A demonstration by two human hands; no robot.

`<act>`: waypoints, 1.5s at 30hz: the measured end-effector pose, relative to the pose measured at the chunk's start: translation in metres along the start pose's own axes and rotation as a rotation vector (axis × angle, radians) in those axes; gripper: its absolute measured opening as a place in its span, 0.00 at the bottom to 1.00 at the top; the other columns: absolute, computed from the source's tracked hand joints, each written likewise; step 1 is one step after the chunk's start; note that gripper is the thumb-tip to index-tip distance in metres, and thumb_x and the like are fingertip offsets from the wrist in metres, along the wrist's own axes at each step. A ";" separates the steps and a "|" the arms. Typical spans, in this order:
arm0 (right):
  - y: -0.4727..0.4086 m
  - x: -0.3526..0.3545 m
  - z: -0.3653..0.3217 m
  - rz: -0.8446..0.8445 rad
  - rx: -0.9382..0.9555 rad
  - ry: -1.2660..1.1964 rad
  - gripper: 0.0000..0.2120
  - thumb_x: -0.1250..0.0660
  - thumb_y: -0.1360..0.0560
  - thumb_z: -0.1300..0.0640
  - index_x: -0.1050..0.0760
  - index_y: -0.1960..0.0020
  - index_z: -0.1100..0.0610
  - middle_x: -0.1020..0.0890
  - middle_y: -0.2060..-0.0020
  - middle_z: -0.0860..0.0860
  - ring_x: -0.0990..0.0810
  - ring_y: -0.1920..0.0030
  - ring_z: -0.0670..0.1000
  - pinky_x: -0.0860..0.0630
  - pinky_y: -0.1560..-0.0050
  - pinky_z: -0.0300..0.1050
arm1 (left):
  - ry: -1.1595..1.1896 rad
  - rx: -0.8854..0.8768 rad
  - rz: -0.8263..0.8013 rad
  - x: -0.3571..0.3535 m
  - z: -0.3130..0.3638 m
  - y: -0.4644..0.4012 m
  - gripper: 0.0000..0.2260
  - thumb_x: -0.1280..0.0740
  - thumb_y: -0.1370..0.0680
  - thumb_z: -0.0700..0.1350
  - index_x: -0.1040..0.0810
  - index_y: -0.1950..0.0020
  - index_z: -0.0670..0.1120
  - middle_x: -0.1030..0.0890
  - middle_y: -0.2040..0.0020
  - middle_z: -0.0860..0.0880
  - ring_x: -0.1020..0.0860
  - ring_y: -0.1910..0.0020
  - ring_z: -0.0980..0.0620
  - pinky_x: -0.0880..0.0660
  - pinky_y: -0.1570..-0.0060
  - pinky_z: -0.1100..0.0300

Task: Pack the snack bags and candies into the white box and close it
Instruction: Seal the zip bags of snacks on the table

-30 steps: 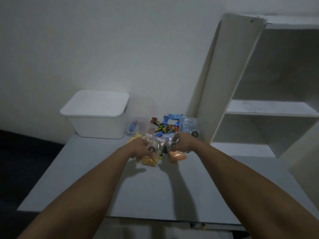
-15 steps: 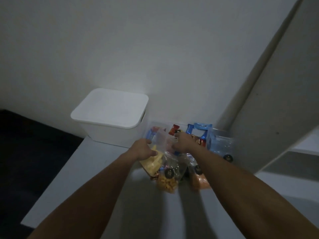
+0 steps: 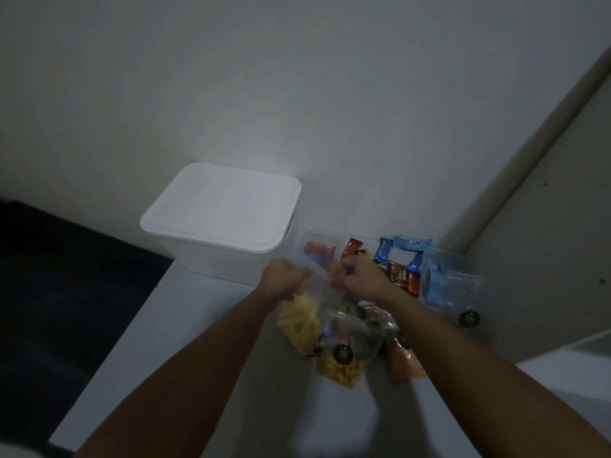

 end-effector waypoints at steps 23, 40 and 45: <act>0.069 -0.076 -0.074 0.480 0.130 0.313 0.06 0.30 0.27 0.61 0.17 0.51 0.57 0.15 0.58 0.50 0.20 0.61 0.45 0.21 0.56 0.40 | -0.127 0.013 -0.301 0.084 -0.051 0.067 0.07 0.34 0.30 0.37 0.20 0.62 0.34 0.18 0.70 0.42 0.20 0.72 0.48 0.26 0.66 0.61; 0.087 -0.087 -0.089 0.470 0.226 0.288 0.07 0.29 0.26 0.60 0.17 0.48 0.59 0.15 0.55 0.52 0.22 0.60 0.42 0.24 0.55 0.35 | -0.277 -0.115 -0.059 0.102 -0.047 0.069 0.14 0.38 0.30 0.50 0.20 0.64 0.40 0.17 0.67 0.43 0.19 0.64 0.43 0.23 0.60 0.52; 0.083 -0.083 -0.083 0.450 0.151 0.220 0.07 0.29 0.26 0.61 0.17 0.48 0.59 0.14 0.53 0.53 0.19 0.56 0.46 0.20 0.49 0.44 | -0.073 -0.237 0.047 0.106 -0.053 0.054 0.13 0.39 0.27 0.41 0.22 0.45 0.47 0.21 0.46 0.48 0.22 0.48 0.46 0.25 0.49 0.53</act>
Point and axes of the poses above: each hand's wrist, its own y-axis away from the middle knuckle, its own x-axis out of the back of the hand, z = x × y, the point moved 3 cm from there along -y, towards the middle knuckle
